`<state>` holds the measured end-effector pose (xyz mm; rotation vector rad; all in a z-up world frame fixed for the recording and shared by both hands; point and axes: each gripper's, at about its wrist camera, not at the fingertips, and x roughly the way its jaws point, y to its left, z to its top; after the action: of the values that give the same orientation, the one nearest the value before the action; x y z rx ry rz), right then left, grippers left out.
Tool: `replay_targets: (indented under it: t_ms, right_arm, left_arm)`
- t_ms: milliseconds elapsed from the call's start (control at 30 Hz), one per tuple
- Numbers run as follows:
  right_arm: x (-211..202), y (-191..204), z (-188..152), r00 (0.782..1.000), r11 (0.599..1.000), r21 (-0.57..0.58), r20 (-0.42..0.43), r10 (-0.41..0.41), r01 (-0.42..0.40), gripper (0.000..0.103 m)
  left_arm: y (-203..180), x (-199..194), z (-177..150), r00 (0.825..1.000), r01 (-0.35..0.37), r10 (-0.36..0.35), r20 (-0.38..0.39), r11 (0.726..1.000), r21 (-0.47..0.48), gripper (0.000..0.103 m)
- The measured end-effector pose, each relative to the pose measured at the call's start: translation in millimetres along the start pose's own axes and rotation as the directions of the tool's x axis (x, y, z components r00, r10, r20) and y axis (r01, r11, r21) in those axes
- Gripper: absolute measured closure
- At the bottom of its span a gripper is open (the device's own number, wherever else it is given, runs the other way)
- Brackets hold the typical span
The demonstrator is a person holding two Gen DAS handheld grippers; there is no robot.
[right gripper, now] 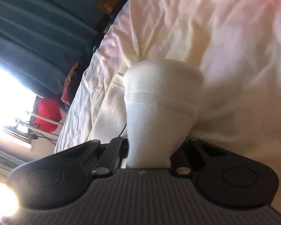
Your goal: Fold clothes
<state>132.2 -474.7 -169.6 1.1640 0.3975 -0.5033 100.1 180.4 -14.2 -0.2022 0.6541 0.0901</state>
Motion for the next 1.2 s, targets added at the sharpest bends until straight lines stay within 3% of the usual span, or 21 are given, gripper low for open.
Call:
replay_targets:
  t_ms: [167,333,433,700,833,1000,1100,1200]
  right_arm:
    - [-2.8,4.5,-1.3,1.0,0.999,-0.046,0.021,-0.014,0.015,0.091]
    - [5.4,11.3,6.1,0.998,0.989,-0.139,0.042,-0.038,0.044,0.091]
    - [7.7,13.2,9.0,0.997,0.985,-0.161,0.052,-0.052,0.059,0.091]
    - [-9.2,36.1,-6.0,0.986,0.954,-0.268,0.131,-0.101,0.133,0.091]
    - [-23.2,61.7,-18.7,0.969,0.893,-0.404,0.218,-0.114,0.196,0.091]
    - [-46.1,100.5,-39.1,0.945,0.806,-0.548,0.325,-0.039,0.221,0.091]
    - [-65.6,130.1,-66.2,0.926,0.698,-0.678,0.374,0.057,0.231,0.091]
    - [-85.3,159.3,-107.7,0.907,0.563,-0.797,0.379,0.187,0.217,0.091]
  left_arm:
    - [-62.6,45.8,-21.2,0.997,0.08,-0.081,0.003,0.992,0.099,0.016]
    - [-82.9,87.1,-63.3,0.999,0.033,-0.026,-0.031,0.968,0.248,0.008]
    - [-79.4,95.3,-77.7,0.998,0.028,-0.014,-0.055,0.965,0.259,0.007]
    - [-78.6,96.6,-77.5,0.999,0.021,-0.009,-0.046,0.964,0.265,0.004]
    - [-76.8,95.3,-72.8,0.998,0.031,-0.017,-0.058,0.968,0.251,0.004]
    - [-76.5,93.3,-69.0,0.998,0.041,-0.025,-0.064,0.966,0.256,0.004]
    - [-74.1,90.8,-65.2,0.997,0.053,-0.038,-0.067,0.969,0.242,0.005]
    - [-68.7,87.0,-58.5,0.997,0.065,-0.052,-0.065,0.975,0.213,0.006]
